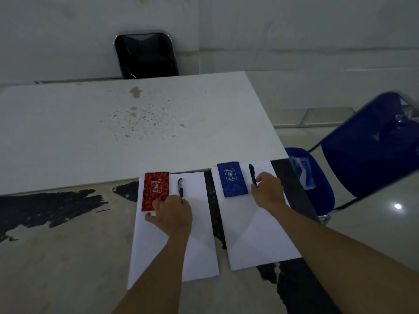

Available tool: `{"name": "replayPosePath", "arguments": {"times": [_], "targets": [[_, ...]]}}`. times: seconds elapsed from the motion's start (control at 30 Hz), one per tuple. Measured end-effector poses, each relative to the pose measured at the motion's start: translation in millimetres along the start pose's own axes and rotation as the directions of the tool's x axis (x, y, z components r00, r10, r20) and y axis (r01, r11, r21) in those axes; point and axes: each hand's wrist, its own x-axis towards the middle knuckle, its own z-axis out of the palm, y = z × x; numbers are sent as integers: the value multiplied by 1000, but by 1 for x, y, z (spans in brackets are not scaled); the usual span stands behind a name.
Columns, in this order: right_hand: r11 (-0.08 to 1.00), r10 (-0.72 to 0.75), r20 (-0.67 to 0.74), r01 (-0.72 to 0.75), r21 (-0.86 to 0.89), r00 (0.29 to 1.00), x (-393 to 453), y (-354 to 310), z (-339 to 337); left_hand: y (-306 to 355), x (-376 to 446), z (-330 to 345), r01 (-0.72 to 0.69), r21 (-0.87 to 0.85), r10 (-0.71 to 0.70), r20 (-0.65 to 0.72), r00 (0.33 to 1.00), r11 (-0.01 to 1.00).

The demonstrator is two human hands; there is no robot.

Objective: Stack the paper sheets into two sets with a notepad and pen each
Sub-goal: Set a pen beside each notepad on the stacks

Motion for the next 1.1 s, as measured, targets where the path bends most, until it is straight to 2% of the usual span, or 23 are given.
{"name": "replayPosePath", "arguments": {"times": [0.17,0.43,0.53,0.6,0.63,0.7,0.73,0.83,0.9,0.97,1.1], "targets": [[997,35,36,-33,-68,999,14,9,10,-1,2,3,15,-17,-15,7,1000,1000],[998,60,19,-60,-12,998,9,11,12,-2,0,-8,34,-81,-28,69,997,996],[999,46,-29,-46,-1,999,-7,10,1,-12,-5,-22,-88,-176,94,25,995,980],[996,52,-30,-54,-76,998,-25,17,-4,-23,-18,-29,-303,-245,314,6,949,921],[992,76,-3,-75,-99,997,-33,24,-5,-27,-29,-31,-411,-276,436,33,899,869],[985,158,84,-151,-81,984,-51,41,-4,-33,-60,-32,-541,-312,606,170,777,781],[980,195,126,-189,-60,973,-57,50,-4,-33,-75,-31,-558,-315,636,266,724,768],[976,217,210,-210,-55,953,-73,69,-4,-27,-115,-23,-570,-258,615,484,622,780],[981,192,228,-179,-76,955,-79,73,-4,-22,-128,-18,-582,-198,579,557,596,789],[983,184,218,-174,-66,959,-80,73,-3,-20,-132,-15,-588,-174,569,565,598,790],[982,189,196,-187,-28,962,-81,71,0,-23,-129,-10,-567,-231,593,521,614,791]]}}
